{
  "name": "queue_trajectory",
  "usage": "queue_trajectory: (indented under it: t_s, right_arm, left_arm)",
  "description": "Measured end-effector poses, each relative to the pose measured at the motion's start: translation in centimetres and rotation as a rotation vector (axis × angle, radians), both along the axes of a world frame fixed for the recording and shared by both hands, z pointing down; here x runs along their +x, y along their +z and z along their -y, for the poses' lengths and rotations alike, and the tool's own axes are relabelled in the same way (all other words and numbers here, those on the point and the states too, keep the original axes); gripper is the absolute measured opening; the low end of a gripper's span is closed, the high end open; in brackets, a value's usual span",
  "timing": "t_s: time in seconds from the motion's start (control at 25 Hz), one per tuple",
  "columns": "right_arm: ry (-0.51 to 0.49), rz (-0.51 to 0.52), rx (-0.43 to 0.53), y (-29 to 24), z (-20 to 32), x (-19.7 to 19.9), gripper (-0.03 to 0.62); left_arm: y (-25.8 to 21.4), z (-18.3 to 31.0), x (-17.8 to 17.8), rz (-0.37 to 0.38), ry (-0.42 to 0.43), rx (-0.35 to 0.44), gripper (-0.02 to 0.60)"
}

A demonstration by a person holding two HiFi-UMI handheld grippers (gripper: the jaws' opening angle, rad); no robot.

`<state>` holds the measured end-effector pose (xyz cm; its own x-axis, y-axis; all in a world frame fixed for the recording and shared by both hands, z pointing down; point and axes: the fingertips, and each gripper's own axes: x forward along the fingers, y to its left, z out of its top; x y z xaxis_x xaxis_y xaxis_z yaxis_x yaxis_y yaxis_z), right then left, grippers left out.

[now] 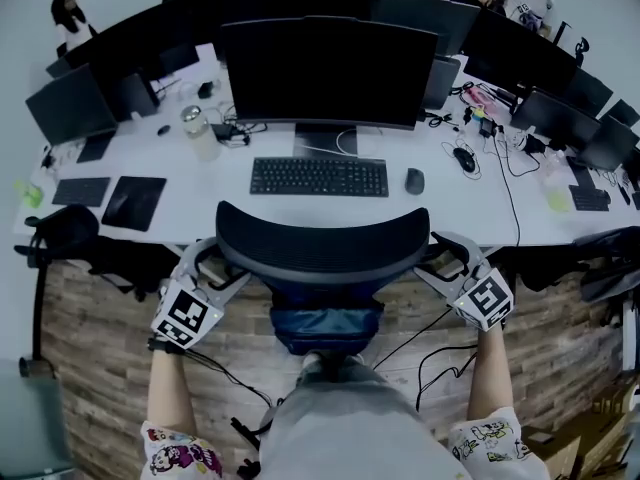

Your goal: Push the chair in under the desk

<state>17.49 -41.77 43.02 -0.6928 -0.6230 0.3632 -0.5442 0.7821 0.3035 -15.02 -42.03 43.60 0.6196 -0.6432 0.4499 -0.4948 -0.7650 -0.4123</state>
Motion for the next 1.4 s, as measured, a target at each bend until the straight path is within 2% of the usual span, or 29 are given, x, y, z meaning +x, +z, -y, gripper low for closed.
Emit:
queue_trajectory:
  t_s: [0.44, 0.8, 1.08, 1.4]
  right_arm:
    - [0.001, 0.000, -0.007, 0.0, 0.3, -0.2, 0.293]
    - [0.056, -0.012, 0.003, -0.1, 0.1, 0.1, 0.310]
    - [0.097, -0.033, 0.042, -1.0, -1.1, 0.3, 0.308]
    - [0.123, 0.012, 0.100, -2.7, -3.8, -0.8, 0.308]
  left_arm:
    - [0.0, -0.1, -0.2, -0.013, 0.025, 0.018, 0.299]
    - [-0.1, -0.6, -0.3, -0.027, 0.021, 0.042, 0.325]
    - [-0.7, -1.2, -0.7, -0.030, 0.000, 0.075, 0.321]
    - [-1.9, -3.2, -0.7, -0.041, -0.014, 0.109, 0.325]
